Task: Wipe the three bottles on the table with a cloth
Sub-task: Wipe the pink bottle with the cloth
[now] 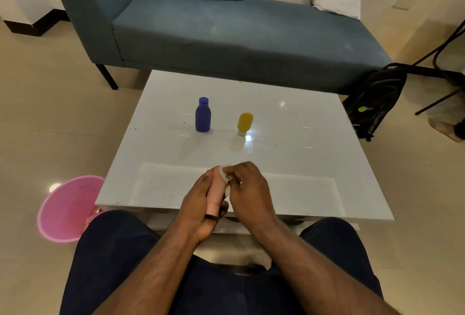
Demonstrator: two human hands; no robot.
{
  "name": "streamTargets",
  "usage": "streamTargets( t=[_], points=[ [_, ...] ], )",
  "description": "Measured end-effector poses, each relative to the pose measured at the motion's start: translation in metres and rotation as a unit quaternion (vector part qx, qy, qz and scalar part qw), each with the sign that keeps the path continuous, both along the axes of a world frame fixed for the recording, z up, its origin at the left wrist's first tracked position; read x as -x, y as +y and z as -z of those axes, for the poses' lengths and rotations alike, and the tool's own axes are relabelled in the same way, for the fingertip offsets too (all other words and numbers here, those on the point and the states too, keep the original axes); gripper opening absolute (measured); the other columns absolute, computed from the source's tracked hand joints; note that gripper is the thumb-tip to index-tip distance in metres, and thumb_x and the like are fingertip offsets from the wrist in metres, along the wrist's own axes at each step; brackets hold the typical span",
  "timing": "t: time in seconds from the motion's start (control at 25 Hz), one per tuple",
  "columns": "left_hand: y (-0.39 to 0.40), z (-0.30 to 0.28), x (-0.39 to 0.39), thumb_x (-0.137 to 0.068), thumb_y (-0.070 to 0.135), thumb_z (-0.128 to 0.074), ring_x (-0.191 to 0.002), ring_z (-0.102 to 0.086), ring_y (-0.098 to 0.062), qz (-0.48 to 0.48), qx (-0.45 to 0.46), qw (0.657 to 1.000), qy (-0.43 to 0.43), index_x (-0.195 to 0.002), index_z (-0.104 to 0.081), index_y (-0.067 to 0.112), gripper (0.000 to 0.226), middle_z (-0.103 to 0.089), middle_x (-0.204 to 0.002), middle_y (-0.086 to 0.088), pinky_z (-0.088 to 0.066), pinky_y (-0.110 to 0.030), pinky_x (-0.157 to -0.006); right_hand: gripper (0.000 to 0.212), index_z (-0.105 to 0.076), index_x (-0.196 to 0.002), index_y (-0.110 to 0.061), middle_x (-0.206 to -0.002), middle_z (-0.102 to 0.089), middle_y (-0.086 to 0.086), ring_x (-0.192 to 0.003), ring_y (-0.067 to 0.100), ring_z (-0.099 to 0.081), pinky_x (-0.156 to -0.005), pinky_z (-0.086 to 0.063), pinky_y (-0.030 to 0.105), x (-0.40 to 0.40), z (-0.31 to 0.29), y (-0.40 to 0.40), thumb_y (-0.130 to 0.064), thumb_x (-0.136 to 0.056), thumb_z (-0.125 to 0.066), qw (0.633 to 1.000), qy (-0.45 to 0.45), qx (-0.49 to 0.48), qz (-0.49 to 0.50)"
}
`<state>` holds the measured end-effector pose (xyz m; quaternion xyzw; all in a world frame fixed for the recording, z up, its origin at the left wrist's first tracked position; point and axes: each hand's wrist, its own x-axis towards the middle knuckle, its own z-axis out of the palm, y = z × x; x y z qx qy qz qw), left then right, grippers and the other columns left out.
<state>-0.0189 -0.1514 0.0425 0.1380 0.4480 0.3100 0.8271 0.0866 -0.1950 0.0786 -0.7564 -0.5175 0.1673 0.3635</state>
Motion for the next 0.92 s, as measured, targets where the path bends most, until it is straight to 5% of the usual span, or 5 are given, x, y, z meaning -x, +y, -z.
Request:
streamTargets(
  t=[0.16, 0.44, 0.52, 0.72, 0.92],
  points=[
    [0.002, 0.004, 0.001, -0.095, 0.031, -0.065, -0.092, -0.07, -0.027, -0.042, 0.061, 0.996, -0.046, -0.129, -0.063, 0.007, 0.042, -0.073, -0.099, -0.016, -0.056, -0.041, -0.086, 0.022, -0.067, -0.102, -0.016, -0.098, -0.056, -0.005, -0.088, 0.005, -0.056, -0.078, -0.048, 0.016, 0.027, 0.014, -0.032, -0.003, -0.089, -0.055, 0.998, -0.017, -0.022, -0.064],
    [0.001, -0.001, 0.002, -0.096, 0.039, -0.063, -0.065, -0.06, -0.02, 0.043, 0.038, 0.998, -0.022, -0.122, -0.065, 0.006, 0.042, -0.066, -0.081, -0.015, -0.053, -0.033, -0.063, 0.026, -0.07, -0.094, -0.023, -0.097, -0.062, -0.011, -0.088, -0.005, -0.056, -0.073, -0.041, 0.004, -0.005, -0.005, 0.012, -0.003, -0.087, -0.055, 0.996, 0.078, -0.005, 0.032],
    [0.0, -0.003, 0.002, -0.096, 0.037, -0.063, -0.07, -0.063, -0.022, 0.034, 0.035, 0.998, -0.028, -0.121, -0.067, 0.006, 0.04, -0.069, -0.086, -0.016, -0.053, -0.036, -0.069, 0.024, -0.068, -0.095, -0.025, -0.097, -0.061, -0.014, -0.089, -0.006, -0.056, -0.071, -0.043, 0.005, 0.003, -0.006, 0.008, -0.006, -0.089, -0.054, 0.993, 0.108, 0.003, 0.036],
    [0.0, -0.002, 0.002, -0.086, 0.03, -0.071, -0.074, -0.071, -0.022, -0.001, 0.06, 0.997, -0.058, -0.1, -0.067, 0.008, 0.027, -0.07, -0.08, -0.012, -0.06, -0.035, -0.069, 0.021, -0.069, -0.094, -0.019, -0.093, -0.061, -0.01, -0.088, 0.002, -0.057, -0.079, -0.046, 0.013, 0.026, 0.004, -0.021, -0.004, -0.087, -0.056, 0.998, 0.033, -0.007, -0.054],
    [-0.003, -0.006, 0.0, -0.09, 0.054, -0.064, -0.075, -0.064, -0.022, 0.06, 0.018, 0.998, -0.003, -0.121, -0.066, 0.01, 0.053, -0.071, -0.094, -0.015, -0.053, -0.035, -0.065, 0.021, -0.07, -0.097, -0.019, -0.099, -0.064, -0.005, -0.089, 0.003, -0.056, -0.082, -0.047, 0.017, -0.009, 0.003, 0.013, -0.006, -0.089, -0.056, 1.0, 0.021, 0.009, 0.019]
  ],
)
